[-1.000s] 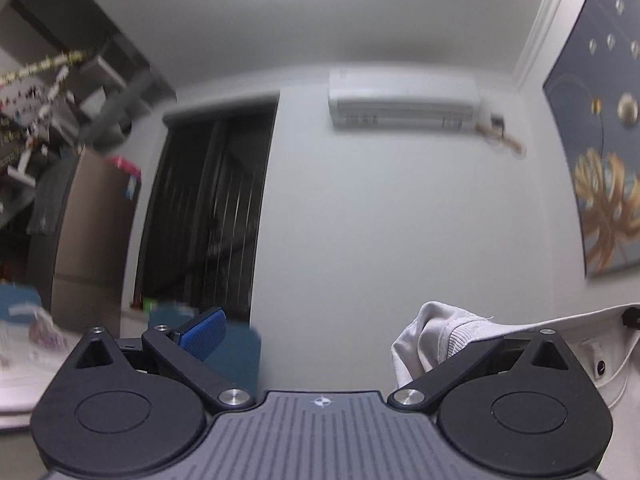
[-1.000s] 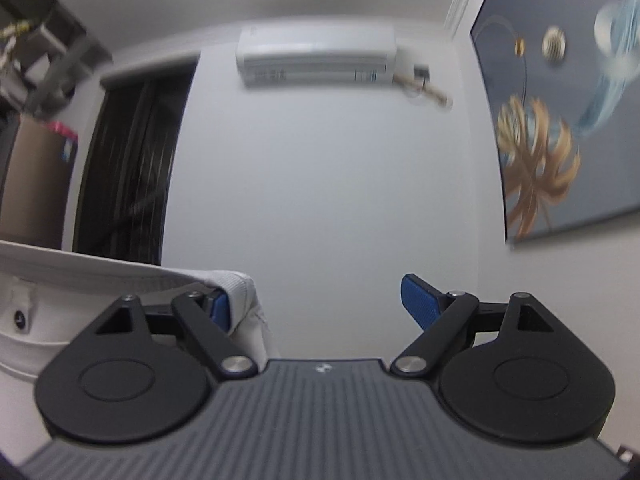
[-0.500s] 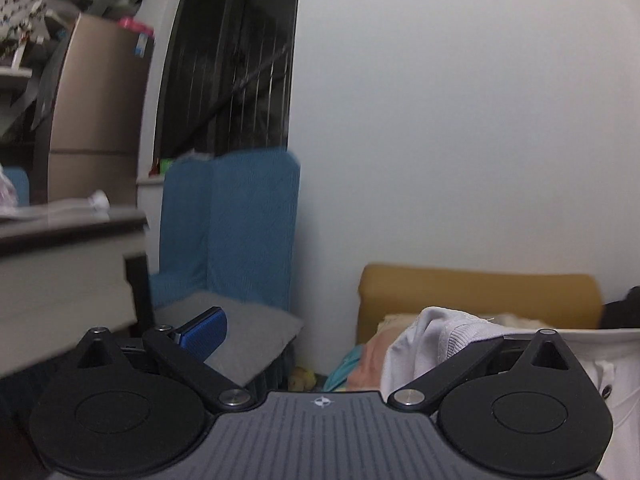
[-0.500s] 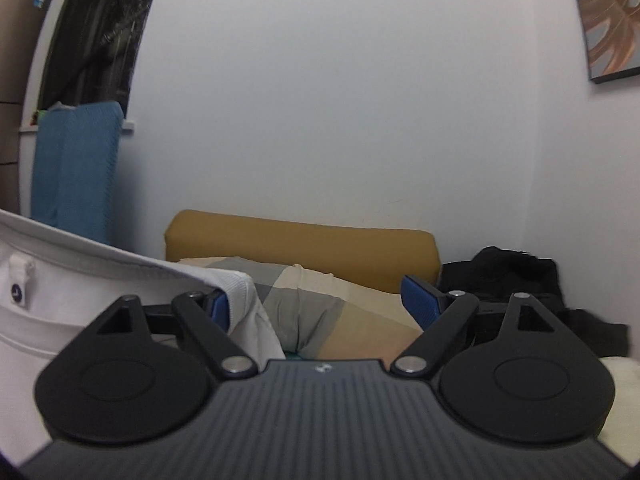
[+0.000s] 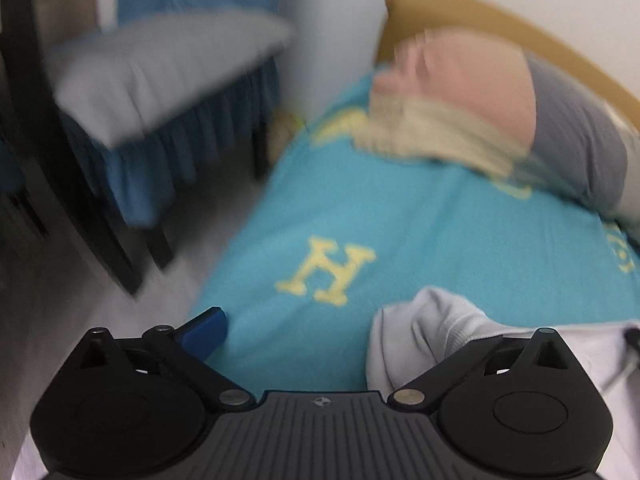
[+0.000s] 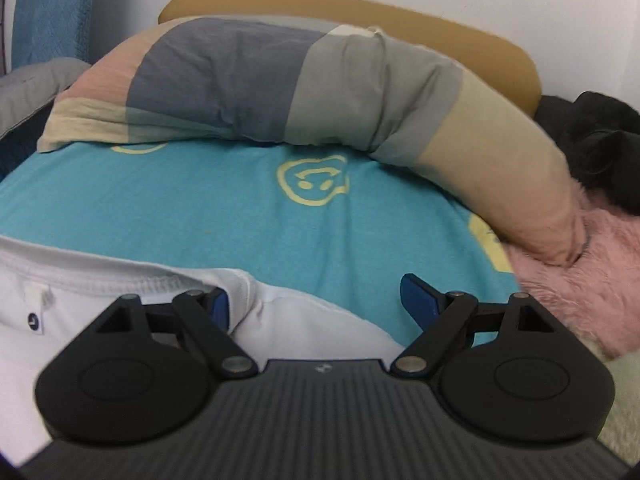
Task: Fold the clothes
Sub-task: 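Lower the T-shirt flat onto the bed with both grippers and release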
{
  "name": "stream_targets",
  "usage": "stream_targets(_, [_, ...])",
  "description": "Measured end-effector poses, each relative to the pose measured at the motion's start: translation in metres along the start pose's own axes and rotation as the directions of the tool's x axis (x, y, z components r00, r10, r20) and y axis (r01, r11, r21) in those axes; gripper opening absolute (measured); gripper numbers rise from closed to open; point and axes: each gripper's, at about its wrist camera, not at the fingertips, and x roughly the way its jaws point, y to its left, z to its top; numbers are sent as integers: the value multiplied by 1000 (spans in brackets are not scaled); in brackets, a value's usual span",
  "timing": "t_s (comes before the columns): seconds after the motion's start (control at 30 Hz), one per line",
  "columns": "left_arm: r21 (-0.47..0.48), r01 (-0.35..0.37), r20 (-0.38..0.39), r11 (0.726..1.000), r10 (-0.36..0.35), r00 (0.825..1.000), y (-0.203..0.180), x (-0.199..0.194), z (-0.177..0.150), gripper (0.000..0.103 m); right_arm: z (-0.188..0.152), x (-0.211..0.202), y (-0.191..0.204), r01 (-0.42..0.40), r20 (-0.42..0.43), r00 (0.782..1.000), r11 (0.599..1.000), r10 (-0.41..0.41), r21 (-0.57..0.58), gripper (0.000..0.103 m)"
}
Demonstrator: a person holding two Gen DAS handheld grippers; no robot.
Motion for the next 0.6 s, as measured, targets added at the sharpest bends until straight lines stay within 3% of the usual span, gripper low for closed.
stream_targets(0.1, [48, 24, -76, 999, -21, 997, -2, 0, 12, 103, 8, -9, -4, -78, -62, 995, 996, 80, 39, 84])
stream_targets(0.2, [135, 119, -111, 984, -104, 988, -18, -33, 13, 103, 10, -20, -6, -160, -104, 980, 984, 168, 84, 85])
stream_targets(0.3, [221, 101, -57, 970, -91, 994, -28, -63, -3, 103, 9, -35, -5, -218, -133, 963, 968, 234, 125, 85])
stream_targets(0.4, [239, 94, 16, 967, -101, 995, -30, -101, -24, 103, -2, -72, 2, -231, -84, 965, 959, 247, 164, 85])
stream_targets(0.6, [173, 93, 183, 981, -125, 975, -16, -218, -94, 103, -37, -187, -3, -236, 70, 971, 954, 227, 183, 85])
